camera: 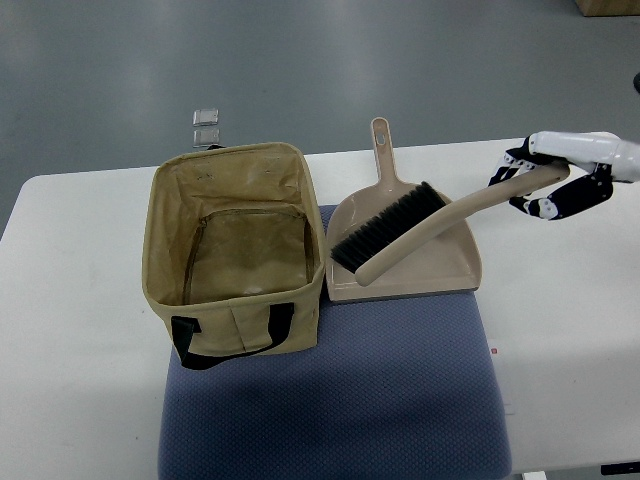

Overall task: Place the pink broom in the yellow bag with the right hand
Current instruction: 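Lift the brush with the right hand and carry it over the bag, then lower the brush bristles-first into the beige fabric bag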

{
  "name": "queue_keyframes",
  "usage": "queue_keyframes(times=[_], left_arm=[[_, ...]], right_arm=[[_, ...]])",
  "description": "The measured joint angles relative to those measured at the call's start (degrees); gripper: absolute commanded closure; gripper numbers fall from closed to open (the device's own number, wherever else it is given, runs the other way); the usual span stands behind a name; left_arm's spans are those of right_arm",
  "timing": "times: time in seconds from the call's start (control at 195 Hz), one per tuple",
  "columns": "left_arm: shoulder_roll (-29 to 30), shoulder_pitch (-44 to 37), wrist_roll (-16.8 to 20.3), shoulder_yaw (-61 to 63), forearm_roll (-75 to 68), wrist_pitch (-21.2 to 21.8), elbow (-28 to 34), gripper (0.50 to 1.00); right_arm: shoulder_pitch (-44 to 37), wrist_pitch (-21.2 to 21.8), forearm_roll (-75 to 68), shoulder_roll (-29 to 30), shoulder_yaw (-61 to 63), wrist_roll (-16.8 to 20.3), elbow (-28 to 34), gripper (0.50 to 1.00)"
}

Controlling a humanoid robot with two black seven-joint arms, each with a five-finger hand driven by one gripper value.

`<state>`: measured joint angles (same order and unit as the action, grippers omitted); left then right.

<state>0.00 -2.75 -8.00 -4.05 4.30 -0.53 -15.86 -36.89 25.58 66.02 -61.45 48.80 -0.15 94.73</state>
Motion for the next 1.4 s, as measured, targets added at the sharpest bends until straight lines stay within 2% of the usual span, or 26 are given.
queue_keyframes(times=[0.175, 0.344, 0.601, 0.765, 0.925, 1.187, 1.402], left_arm=[[0.0, 0.1, 0.0, 0.1, 0.0, 0.0, 0.0, 0.5], [0.0, 0.1, -0.1, 0.1, -0.1, 0.0, 0.0, 0.5], [0.0, 0.2, -0.1, 0.2, -0.3, 0.0, -0.1, 0.5], [0.0, 0.2, 0.0, 0.0, -0.3, -0.1, -0.1, 0.5], [0.0, 0.2, 0.0, -0.1, -0.2, -0.1, 0.0, 0.5], [0.0, 0.2, 0.0, -0.1, -0.2, -0.2, -0.1, 0.5], [0.0, 0.2, 0.0, -0.1, -0.1, -0.2, -0.2, 0.5]], right_arm=[[-8.7, 3.0, -4.0, -2.0, 0.5, 0.3, -0.4, 1.0], [-16.4, 4.0, -5.1, 0.2, -0.4, 2.1, -1.5, 1.0], [-25.8, 6.5, -3.2, 15.5, -3.0, 7.9, -9.6, 1.0], [-32.2, 6.6, 0.2, 24.9, -10.3, 8.5, -16.9, 1.0], [-35.2, 6.3, 2.9, 33.5, -15.1, 8.5, -23.1, 1.0], [-35.8, 6.5, 9.7, 42.7, -18.1, 8.2, -32.0, 1.0], [-36.9, 6.2, 13.7, 46.6, -22.1, 8.1, -33.7, 1.0]])
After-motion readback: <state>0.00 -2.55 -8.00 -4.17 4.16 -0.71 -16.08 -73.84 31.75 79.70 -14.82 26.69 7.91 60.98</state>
